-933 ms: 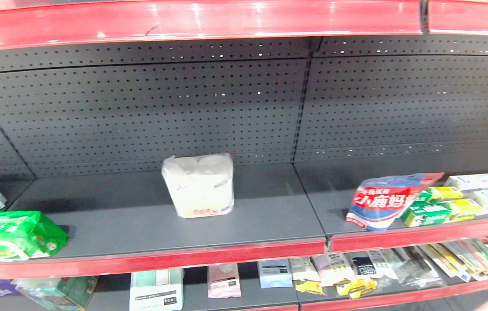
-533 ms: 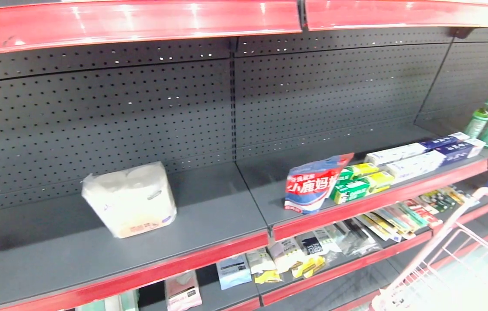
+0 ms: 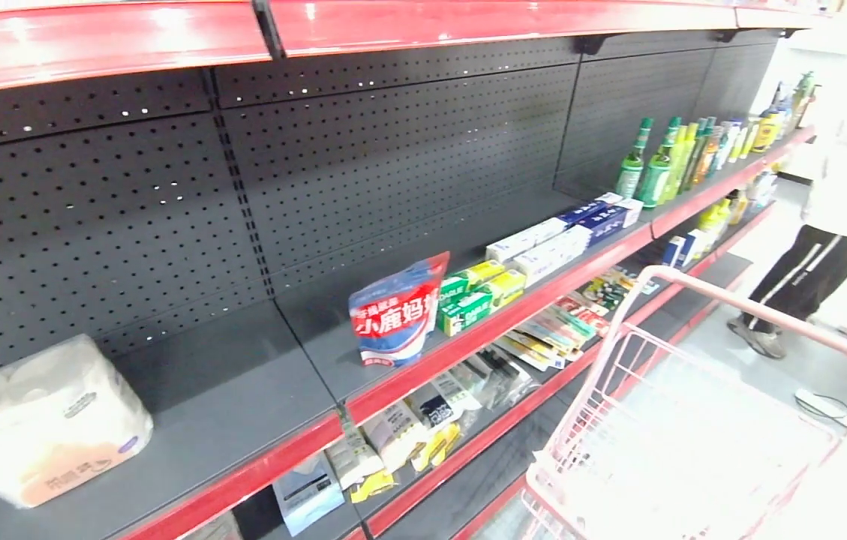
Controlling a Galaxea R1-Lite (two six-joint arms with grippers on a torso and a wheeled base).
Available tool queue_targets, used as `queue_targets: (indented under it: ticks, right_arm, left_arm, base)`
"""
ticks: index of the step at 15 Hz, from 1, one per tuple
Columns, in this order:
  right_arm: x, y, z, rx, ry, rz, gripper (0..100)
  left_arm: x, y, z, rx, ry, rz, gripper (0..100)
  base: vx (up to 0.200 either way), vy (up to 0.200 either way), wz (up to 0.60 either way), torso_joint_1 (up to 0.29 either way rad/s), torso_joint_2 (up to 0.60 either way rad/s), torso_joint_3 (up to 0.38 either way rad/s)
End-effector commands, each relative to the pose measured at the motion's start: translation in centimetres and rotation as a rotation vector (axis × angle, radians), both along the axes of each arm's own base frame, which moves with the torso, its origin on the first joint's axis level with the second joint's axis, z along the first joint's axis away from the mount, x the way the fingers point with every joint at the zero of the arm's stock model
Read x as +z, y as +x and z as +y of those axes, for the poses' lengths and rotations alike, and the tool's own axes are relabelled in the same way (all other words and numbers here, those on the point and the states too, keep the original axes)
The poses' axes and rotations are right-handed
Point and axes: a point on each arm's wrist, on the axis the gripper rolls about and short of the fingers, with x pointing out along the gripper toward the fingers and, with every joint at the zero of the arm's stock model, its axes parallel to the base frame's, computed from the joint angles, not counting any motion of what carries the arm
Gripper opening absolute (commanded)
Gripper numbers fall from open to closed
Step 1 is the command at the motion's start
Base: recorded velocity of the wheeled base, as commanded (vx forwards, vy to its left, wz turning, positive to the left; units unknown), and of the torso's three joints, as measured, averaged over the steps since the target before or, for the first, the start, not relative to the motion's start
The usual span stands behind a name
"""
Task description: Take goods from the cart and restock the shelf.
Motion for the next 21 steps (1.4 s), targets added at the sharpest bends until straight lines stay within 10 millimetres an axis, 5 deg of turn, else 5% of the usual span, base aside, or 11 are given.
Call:
queue_targets:
  ticks: [1,7,16,17,18,19,21]
  right_arm:
    - [0.0,0.0,0.0,0.000,0.001,0.002,100]
    - [0.0,0.0,0.0,0.000,0.000,0.000,100]
    - [0.2,0.0,0.1,0.034,-0.008,-0.009,100]
    - [6.0,0.6,0.1,0.117,0.035,-0.009,100]
    - [12.9,3.4,0.1,0.069,0.129,0.006,100]
    - [17.4,5.6,0.1,0.038,0.161,-0.017,100]
    - [20.3,9.3,0.1,-0.011,0.111,0.030,100]
  left_arm:
    - [0.0,0.0,0.0,0.001,0.000,-0.001,100]
    - [0.0,0.0,0.0,0.001,0.000,0.001,100]
    - [0.0,0.0,0.0,0.002,0.000,-0.001,100]
    - [0.0,0.0,0.0,0.002,0.000,0.001,100]
    - [0.0,0.0,0.0,0.002,0.000,0.001,100]
    - [0.0,0.0,0.0,0.002,-0.002,0.001,100]
    - [0.0,0.0,0.0,0.001,0.000,-0.001,100]
  base:
    - [0.000,0.000,-0.60,0.007,0.01,0.007]
    - [0.000,0.000,-0.60,0.002,0.01,0.003]
    - [0.000,0.000,0.00,0.000,0.00,0.000]
    - [0.000,0.000,0.00,0.000,0.00,0.000]
    - [0.000,0.000,0.00,0.000,0.00,0.000]
    - [0.000,0.000,0.00,0.000,0.00,0.000]
    - [0.000,0.000,0.00,0.000,0.00,0.000]
